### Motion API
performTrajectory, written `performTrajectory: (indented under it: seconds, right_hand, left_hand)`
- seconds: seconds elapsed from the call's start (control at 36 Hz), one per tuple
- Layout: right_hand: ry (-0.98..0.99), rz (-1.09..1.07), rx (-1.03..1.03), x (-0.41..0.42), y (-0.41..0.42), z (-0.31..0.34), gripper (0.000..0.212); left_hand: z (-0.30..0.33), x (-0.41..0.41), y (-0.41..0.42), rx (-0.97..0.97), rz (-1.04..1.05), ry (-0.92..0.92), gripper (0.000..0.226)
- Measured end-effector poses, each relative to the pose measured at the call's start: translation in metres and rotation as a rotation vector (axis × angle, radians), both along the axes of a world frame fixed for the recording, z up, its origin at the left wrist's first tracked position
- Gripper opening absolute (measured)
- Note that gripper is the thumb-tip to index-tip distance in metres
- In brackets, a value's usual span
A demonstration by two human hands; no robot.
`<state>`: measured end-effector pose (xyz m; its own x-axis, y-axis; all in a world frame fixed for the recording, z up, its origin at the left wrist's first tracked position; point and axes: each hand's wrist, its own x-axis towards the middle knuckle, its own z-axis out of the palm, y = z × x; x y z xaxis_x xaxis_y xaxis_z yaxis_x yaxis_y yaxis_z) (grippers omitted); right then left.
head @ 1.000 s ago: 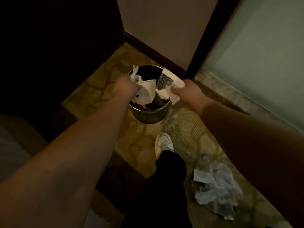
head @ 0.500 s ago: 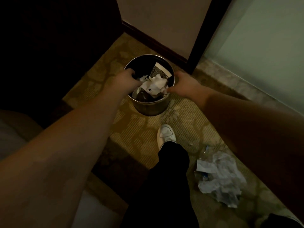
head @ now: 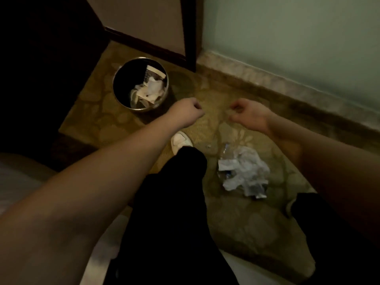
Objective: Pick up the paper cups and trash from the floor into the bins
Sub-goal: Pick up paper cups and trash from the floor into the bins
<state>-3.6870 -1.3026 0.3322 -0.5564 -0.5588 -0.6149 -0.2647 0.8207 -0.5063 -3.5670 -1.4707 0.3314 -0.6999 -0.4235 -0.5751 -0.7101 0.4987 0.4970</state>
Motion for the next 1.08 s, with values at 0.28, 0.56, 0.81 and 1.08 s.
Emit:
performTrajectory:
  seconds: [0.28, 0.56, 0.81, 1.08]
  right_hand:
    - [-0.100, -0.300, 0.245, 0.011, 0.195, -0.068, 0.051]
    - [-0.311, -0.484, 0.423, 0.053, 0.281, -0.164, 0.047]
    - [-0.348, -0.548, 0.360, 0.067, 0.278, -0.238, 0.067]
    - [-0.087, -0.304, 0.317, 0.057, 0.252, -0.299, 0.091]
  left_hand:
    - [-0.064, -0.020, 0.158, 0.126, -0.340, -0.262, 0.029]
    - [-0.161, -0.019, 0.222, 0.104, -0.411, -0.598, 0.035]
    - [-0.239, 0.014, 0.240, 0.288, 0.156, -0.624, 0.056]
    - [-0.313, 0.027, 0.264, 0.297, 0.358, -0.623, 0.078]
